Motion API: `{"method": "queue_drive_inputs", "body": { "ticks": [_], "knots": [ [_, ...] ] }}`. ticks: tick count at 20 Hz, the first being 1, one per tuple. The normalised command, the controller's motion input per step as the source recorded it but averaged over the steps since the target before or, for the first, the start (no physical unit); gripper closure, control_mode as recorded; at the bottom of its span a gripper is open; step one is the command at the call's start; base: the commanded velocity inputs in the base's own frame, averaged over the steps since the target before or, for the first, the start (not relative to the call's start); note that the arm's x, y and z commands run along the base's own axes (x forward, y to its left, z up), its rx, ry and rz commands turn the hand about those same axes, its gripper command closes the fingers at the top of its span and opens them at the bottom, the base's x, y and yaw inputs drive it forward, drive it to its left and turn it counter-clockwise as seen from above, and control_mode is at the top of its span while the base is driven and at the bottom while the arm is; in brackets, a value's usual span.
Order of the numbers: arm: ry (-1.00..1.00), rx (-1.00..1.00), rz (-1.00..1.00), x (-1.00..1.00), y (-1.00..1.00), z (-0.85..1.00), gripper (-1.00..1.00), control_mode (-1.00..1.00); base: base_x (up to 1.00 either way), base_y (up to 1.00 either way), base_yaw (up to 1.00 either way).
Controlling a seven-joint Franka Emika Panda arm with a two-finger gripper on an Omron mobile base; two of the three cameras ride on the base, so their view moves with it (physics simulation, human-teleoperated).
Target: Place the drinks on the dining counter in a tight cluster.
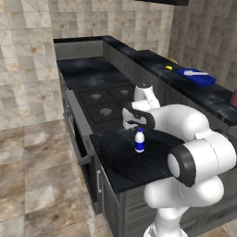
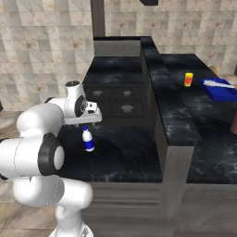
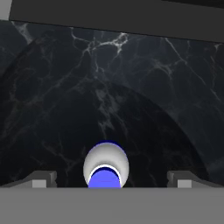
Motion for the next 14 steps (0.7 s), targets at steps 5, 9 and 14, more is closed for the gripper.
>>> {"method": "queue_drive_inputs", "body": {
  "ticks": [5,9,14],
  "knots": [
    [-0.01,0.00,-0.01,-0.11,0.00,-0.09,-1.00,-1.00,0.00,0.00,0.00],
    [0.00,0.00,-0.02,0.24,0.00,-0.04,-1.00,-1.00,0.00,0.00,0.00],
    [0.00,0.00,-0.01,0.10,0.00,0.00,-1.00,-1.00,0.00,0.00,0.00]
  ]
}}
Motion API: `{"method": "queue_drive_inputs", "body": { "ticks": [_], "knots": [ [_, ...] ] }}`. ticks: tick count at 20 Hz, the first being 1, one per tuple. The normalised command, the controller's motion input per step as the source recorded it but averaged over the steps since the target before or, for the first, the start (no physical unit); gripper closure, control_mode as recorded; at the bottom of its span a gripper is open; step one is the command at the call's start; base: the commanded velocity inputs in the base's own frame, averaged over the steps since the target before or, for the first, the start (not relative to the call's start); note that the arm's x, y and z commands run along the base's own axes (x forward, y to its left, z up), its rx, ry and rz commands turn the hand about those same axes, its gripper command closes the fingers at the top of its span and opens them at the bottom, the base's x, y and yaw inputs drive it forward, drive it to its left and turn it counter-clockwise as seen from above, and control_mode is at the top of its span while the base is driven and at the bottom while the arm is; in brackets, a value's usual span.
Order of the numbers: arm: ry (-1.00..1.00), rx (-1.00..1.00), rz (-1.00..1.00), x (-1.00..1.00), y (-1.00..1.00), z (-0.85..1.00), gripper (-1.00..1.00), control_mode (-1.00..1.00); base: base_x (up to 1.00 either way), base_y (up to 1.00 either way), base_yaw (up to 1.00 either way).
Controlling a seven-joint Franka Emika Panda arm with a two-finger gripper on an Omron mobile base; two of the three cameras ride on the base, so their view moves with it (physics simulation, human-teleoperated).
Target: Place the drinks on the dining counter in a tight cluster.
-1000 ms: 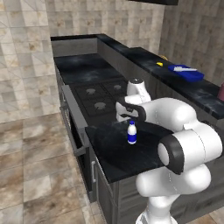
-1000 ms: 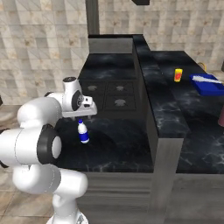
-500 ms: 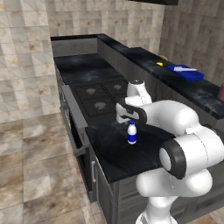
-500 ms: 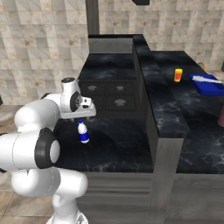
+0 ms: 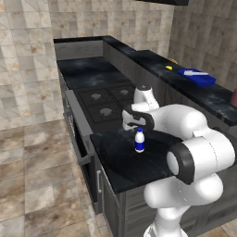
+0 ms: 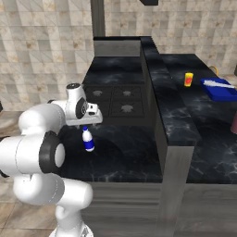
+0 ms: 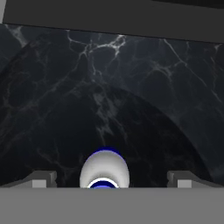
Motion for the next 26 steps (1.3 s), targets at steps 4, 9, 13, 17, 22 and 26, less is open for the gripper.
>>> {"method": "queue_drive_inputs", "body": {
  "ticks": [4,9,13,17,22,26],
  "knots": [
    [0.00,0.00,0.00,-0.21,0.00,0.00,-1.00,-1.00,0.00,0.00,0.00],
    [0.00,0.00,0.00,-0.13,0.00,0.00,-1.00,-1.00,0.00,0.00,0.00],
    [0.00,0.00,0.00,0.02,0.00,-0.11,-1.00,-1.00,0.00,0.00,0.00],
    [0.00,0.00,0.00,0.00,0.00,-0.12,-1.00,-1.00,0.00,0.00,0.00],
    [0.00,0.00,0.00,0.00,0.00,-0.01,-1.00,-1.00,0.00,0.00,0.00],
    [0.00,0.00,-0.01,0.04,0.00,-0.08,-1.00,-1.00,0.00,0.00,0.00]
  ]
}}
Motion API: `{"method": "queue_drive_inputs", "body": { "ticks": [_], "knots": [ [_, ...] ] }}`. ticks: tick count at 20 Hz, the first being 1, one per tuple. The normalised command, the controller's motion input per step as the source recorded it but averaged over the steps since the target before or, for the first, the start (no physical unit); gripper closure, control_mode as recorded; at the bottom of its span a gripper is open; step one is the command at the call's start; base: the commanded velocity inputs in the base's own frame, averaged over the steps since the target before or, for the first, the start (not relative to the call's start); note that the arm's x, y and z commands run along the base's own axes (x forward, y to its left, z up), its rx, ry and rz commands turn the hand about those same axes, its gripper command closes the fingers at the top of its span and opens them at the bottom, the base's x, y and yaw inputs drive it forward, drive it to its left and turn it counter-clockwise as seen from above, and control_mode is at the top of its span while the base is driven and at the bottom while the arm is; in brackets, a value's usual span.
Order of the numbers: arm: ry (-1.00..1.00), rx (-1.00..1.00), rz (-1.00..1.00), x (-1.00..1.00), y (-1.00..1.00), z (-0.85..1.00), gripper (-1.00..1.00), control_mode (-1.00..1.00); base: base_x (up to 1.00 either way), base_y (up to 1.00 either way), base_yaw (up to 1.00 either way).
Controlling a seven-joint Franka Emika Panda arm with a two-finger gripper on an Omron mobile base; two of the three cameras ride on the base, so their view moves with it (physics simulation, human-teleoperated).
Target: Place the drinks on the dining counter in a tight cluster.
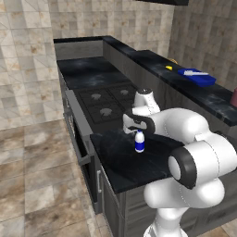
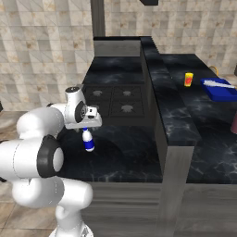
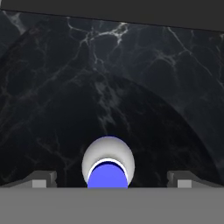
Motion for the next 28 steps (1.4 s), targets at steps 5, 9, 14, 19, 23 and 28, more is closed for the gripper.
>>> {"method": "queue_drive_inputs", "body": {
  "ticks": [5,9,14,19,23,28],
  "knots": [
    [0.00,0.00,-0.01,0.15,0.00,-0.09,-1.00,-1.00,0.00,0.00,0.00],
    [0.00,0.00,0.00,0.06,0.00,-0.04,-1.00,-1.00,0.00,0.00,0.00],
    [0.00,0.00,0.00,0.00,0.00,0.00,-1.00,-1.00,0.00,0.00,0.00],
    [0.00,0.00,0.00,0.00,0.00,0.00,-1.00,-1.00,0.00,0.00,0.00],
    [0.00,0.00,0.00,0.00,0.00,0.00,-1.00,-1.00,0.00,0.00,0.00],
    [0.00,0.00,0.00,0.00,0.00,0.00,1.00,-1.00,0.00,0.00,0.00]
  ]
}}
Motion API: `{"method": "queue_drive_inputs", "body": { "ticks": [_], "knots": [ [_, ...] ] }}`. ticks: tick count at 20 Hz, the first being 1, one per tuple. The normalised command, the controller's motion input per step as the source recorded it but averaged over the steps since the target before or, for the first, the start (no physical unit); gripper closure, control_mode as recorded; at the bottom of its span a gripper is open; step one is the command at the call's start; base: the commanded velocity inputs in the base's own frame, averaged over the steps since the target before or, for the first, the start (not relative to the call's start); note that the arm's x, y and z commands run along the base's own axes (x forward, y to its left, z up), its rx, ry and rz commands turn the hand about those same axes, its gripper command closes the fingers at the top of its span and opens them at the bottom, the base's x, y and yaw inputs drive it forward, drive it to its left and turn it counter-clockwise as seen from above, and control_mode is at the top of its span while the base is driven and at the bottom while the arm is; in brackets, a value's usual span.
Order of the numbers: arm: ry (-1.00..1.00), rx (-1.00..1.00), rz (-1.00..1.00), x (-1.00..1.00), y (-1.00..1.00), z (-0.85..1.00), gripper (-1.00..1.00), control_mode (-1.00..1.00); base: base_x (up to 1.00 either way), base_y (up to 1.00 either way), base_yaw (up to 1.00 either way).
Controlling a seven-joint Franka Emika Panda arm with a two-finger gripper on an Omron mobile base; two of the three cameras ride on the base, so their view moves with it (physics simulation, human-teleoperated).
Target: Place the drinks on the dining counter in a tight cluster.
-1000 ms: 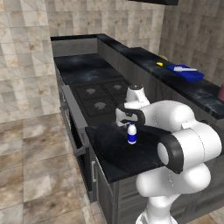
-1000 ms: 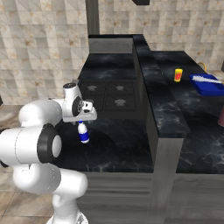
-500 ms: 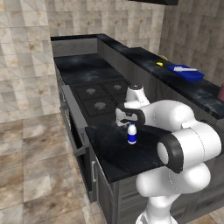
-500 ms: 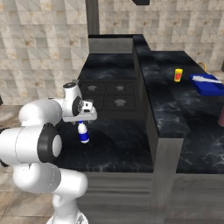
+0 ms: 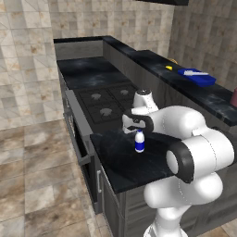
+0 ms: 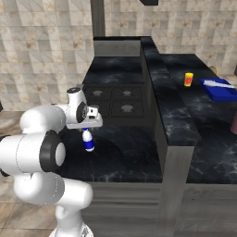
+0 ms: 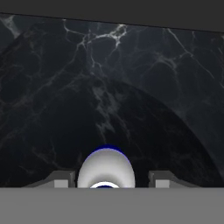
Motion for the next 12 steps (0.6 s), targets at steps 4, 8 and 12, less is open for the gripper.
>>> {"method": "queue_drive_inputs", "body": {
  "ticks": [4,8,12],
  "knots": [
    [0.00,0.00,0.00,0.00,0.00,0.00,1.00,-1.00,0.00,0.00,0.00],
    [0.00,0.00,0.00,0.00,0.00,0.00,1.00,-1.00,0.00,0.00,0.00],
    [-0.01,0.00,0.00,-0.06,0.00,-0.04,1.00,-1.00,0.00,0.00,0.00]
  ]
}}
